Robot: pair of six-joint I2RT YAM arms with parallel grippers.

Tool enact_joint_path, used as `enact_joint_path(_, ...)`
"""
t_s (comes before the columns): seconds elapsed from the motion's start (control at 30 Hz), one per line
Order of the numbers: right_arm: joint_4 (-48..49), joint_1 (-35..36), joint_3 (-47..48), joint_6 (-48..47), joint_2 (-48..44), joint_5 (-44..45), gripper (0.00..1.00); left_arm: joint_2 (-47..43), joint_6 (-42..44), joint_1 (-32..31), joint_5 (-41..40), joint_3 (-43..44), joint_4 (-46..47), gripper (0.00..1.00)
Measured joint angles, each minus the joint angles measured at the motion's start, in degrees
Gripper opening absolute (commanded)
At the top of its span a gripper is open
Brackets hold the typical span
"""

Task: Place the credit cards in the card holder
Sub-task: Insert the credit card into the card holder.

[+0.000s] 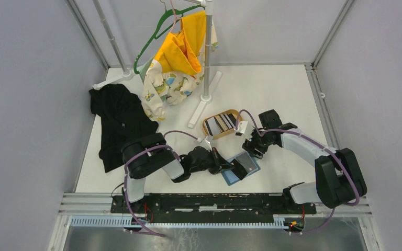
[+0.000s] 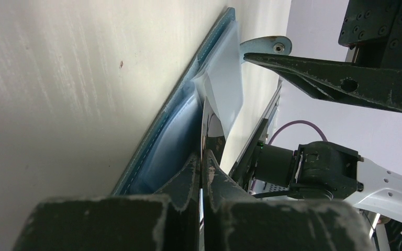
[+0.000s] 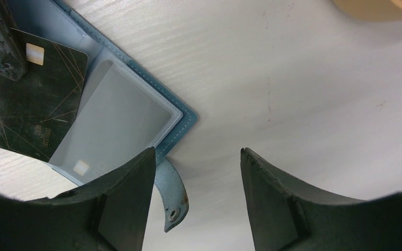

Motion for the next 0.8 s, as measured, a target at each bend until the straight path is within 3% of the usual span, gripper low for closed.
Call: enact_joint_path(0.8, 0.02, 1.53, 0.00, -0.24, 1.81, 1.44, 0.63, -2.34, 0.04, 2.45, 4.52, 5.11, -12.61, 0.02)
